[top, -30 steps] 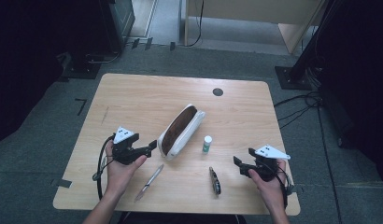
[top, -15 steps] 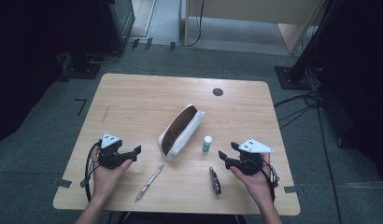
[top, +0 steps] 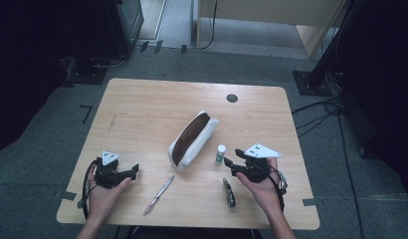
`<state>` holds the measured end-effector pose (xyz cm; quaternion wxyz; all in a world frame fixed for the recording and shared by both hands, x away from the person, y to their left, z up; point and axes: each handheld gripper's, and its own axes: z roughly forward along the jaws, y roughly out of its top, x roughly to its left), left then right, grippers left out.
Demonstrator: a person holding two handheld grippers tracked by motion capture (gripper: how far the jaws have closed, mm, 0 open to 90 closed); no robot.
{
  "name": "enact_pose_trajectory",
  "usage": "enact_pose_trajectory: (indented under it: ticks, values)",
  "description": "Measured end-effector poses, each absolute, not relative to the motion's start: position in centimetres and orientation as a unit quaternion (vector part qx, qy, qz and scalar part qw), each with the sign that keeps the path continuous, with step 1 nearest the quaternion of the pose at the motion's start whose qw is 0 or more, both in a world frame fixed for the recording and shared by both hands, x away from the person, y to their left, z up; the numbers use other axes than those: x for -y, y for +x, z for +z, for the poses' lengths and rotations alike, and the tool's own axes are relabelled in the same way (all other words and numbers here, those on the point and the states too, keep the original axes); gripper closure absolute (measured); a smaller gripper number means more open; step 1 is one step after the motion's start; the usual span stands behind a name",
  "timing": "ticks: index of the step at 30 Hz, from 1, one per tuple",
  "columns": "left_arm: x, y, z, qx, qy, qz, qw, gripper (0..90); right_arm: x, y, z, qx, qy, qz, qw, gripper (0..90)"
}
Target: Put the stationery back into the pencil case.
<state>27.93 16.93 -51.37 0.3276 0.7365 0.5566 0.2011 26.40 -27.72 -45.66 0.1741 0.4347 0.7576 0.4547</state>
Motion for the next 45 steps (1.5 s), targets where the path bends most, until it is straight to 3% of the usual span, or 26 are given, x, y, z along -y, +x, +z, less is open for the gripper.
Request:
enact_pose_trajectory:
  ticks: [7, 19, 30, 35, 45]
  values:
    - [-16.6, 27.8, -51.6, -0.549, 0.747, 0.226, 0.300, 13.9, 27.0, 27.0, -45.9, -0.756, 0.438, 0.455, 0.172, 42.1]
    - [-16.4, 27.7, -51.8, -0.552, 0.741, 0.233, 0.303, 12.0, 25.5, 28.4, -46.2, -0.757, 0.441, 0.450, 0.176, 44.2]
    - [-16.3, 27.8, -51.8, -0.554, 0.740, 0.233, 0.304, 12.2, 24.9, 29.1, -46.4, -0.767, 0.437, 0.434, 0.183, 52.4]
    - [-16.3, 27.8, -51.8, -0.553, 0.740, 0.233, 0.304, 12.2, 24.7, 29.1, -46.6, -0.771, 0.435, 0.425, 0.190, 64.8]
    - [-16.3, 27.9, -51.8, -0.553, 0.740, 0.233, 0.304, 12.2, 25.1, 28.8, -45.2, -0.764, 0.434, 0.437, 0.194, 65.5]
